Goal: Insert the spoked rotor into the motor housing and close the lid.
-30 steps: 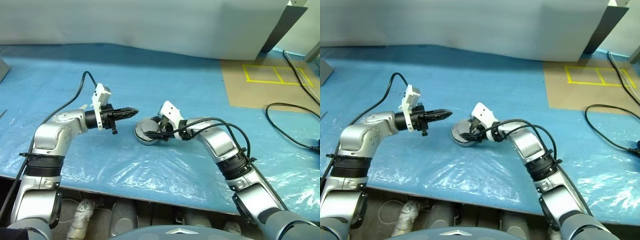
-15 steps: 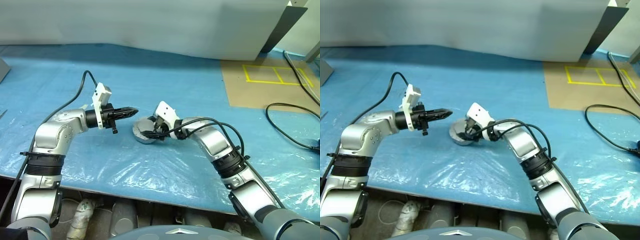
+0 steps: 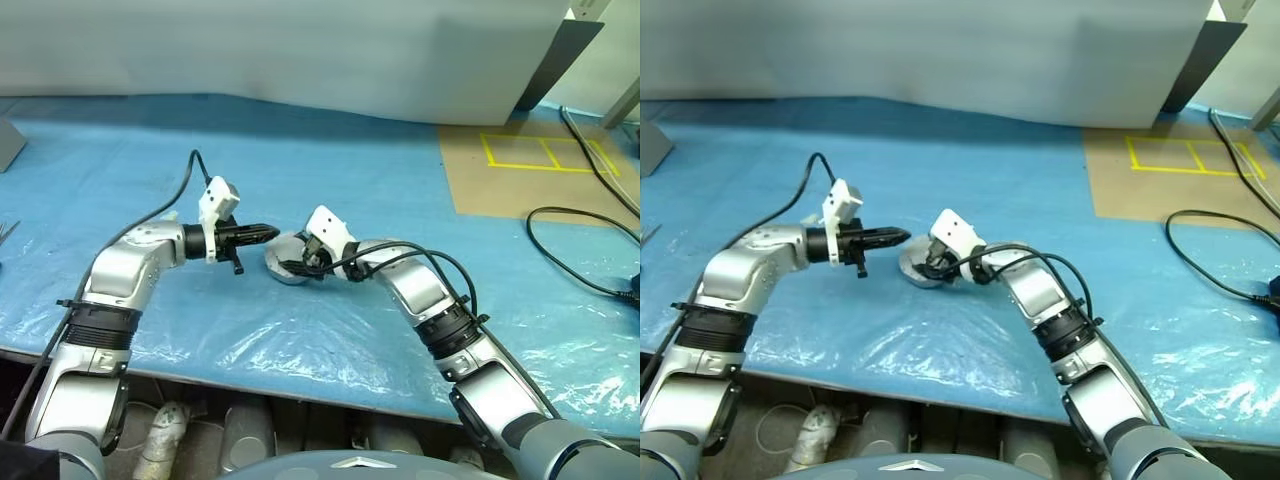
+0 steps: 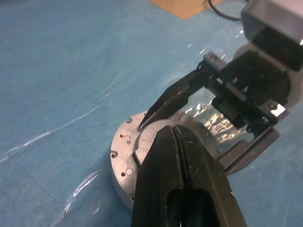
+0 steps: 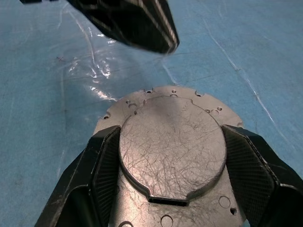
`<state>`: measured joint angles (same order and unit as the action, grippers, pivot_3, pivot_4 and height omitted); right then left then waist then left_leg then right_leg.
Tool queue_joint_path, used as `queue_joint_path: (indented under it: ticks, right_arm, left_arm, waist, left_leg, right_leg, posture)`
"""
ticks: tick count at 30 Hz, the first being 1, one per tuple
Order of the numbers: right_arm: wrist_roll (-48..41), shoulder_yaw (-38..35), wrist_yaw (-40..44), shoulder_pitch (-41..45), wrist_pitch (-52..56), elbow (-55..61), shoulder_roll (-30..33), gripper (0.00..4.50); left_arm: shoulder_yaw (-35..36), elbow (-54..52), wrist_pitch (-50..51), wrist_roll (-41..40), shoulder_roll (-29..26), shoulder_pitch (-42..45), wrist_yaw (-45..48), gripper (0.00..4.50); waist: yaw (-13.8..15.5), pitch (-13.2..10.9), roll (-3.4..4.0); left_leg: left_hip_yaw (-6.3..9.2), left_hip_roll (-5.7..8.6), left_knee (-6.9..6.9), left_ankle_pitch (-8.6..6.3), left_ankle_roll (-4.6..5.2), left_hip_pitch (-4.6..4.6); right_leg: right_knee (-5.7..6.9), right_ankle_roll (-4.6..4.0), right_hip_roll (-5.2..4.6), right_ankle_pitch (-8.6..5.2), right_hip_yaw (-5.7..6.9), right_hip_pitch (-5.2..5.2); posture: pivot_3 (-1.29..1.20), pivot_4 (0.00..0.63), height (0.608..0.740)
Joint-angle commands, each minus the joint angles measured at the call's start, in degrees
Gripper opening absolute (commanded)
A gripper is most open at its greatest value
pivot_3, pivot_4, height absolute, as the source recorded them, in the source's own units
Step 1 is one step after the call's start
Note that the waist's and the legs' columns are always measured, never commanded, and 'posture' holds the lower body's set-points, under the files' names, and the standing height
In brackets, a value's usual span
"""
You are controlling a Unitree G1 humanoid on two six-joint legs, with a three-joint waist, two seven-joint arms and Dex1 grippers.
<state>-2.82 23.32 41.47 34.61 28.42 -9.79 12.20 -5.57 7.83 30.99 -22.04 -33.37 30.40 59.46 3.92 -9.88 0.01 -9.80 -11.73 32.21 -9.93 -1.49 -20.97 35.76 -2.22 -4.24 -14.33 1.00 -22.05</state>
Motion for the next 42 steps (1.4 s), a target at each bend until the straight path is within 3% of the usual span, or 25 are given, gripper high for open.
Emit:
queue_joint_path:
  ticks: [1, 9, 21, 26, 31, 37, 42]
  right_arm:
    - [2.5, 1.5, 0.2, -2.4, 2.6, -4.3, 2.1, 2.98]
    - [1.3, 0.5, 1.4, -3.3, 4.0, -1.2, 2.7, 2.98]
    - [0.5, -0.4, 2.2, -3.3, 5.0, 0.1, 2.5, 2.98]
    - [-0.9, -2.0, 3.0, -4.2, 2.7, 3.1, 2.6, 4.47]
    - [-7.5, -6.6, 7.5, -3.2, 5.5, 7.8, 3.6, 4.47]
    - [-14.3, -15.3, 6.4, -2.6, 8.7, 10.2, 3.9, 4.47]
    - [-23.5, -22.6, 5.1, -4.1, 28.0, 8.4, 5.2, 4.47]
  left_arm:
    - [-1.5, 1.8, -3.7, 3.1, -0.4, 0.4, 0.8, 0.0]
    - [-2.1, 7.4, -6.2, 5.2, 0.7, 1.4, 2.1, 0.0]
    - [-4.8, 7.5, -7.2, 7.5, 1.2, -0.2, 4.5, 0.0]
    - [-4.2, 7.1, -7.0, 7.4, 1.6, -0.1, 5.1, 0.0]
    - [-4.1, 7.4, -6.9, 7.6, 1.8, -0.1, 5.2, 0.0]
    - [-3.9, 7.9, -7.0, 7.9, 1.8, 0.1, 5.5, 0.0]
    - [-3.9, 8.5, -7.4, 8.3, 2.3, 0.4, 5.2, 0.0]
  waist:
    - [0.0, 0.0, 0.01]
    - [0.1, 0.0, 0.02]
    - [0.2, 0.1, 0.05]
    - [0.4, 0.1, 0.05]
    - [0.6, 0.0, 0.06]
    - [1.1, 0.0, 0.06]
    - [1.6, 0.0, 0.06]
  left_leg:
    - [0.0, 0.0, 0.0, 0.0, 0.0, 0.0]
    - [-0.04, 0.01, -0.03, 0.0, 0.0, -0.17]
    - [-0.05, 0.06, -0.11, 0.0, 0.0, -0.19]
    - [-0.07, 0.07, -0.24, 0.0, 0.0, -0.2]
    - [-0.08, 0.09, -0.3, 0.0, 0.0, -0.26]
    - [-0.09, 0.08, -0.35, 0.01, 0.0, -0.65]
    - [-0.09, 0.06, -0.35, 0.01, 0.0, -0.73]
  right_leg:
    - [-0.01, 0.0, 0.0, 0.0, 0.0, 0.0]
    - [-0.22, 0.0, 0.0, -0.01, -0.01, -0.06]
    - [-0.32, 0.02, -0.07, -0.02, 0.0, -0.05]
    - [-0.42, 0.07, -0.07, -0.05, 0.0, -0.08]
    - [-0.49, 0.07, -0.08, -0.05, 0.0, -0.11]
    - [-0.56, 0.07, -0.07, -0.04, 0.04, -0.44]
    - [-0.54, 0.07, -0.06, -0.04, 0.11, -0.5]
  posture:
    - [0.0, 0.15, 0.74]
    - [0.0, 0.15, 0.74]
    - [0.0, 0.15, 0.74]
    - [0.0, 0.15, 0.74]
    - [0.0, 0.15, 0.74]
    - [0.0, 0.15, 0.74]
    - [0.0, 0.15, 0.74]
